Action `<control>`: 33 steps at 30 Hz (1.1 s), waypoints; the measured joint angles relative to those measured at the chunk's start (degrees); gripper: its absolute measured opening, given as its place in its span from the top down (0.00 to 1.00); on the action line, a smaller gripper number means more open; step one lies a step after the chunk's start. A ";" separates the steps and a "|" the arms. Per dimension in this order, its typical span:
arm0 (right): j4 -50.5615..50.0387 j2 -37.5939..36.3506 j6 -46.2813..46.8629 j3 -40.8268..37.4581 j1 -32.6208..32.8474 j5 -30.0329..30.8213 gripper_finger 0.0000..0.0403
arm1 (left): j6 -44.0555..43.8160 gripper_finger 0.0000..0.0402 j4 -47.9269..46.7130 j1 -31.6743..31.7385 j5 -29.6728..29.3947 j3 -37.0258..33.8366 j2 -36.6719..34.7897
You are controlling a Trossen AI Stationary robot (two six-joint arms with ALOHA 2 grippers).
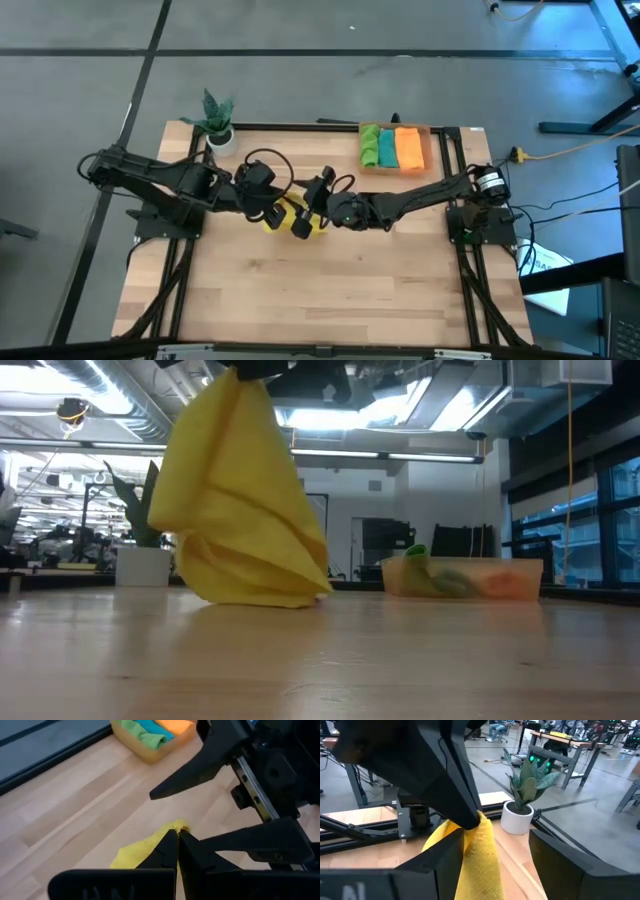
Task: Roll microfiber towels into tight, uniform cylinder then place into a basket
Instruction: Fold the yellow towel
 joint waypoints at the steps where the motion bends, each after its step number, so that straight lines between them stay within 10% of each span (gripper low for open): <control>1: 0.00 0.00 -0.02 -0.02 0.00 -0.08 0.44 | 0.07 1.00 0.01 0.00 -0.12 0.00 -0.01; 33: -11.60 0.00 7.36 -0.09 2.64 16.18 0.44 | 5.39 1.00 0.13 0.09 6.28 0.00 -0.06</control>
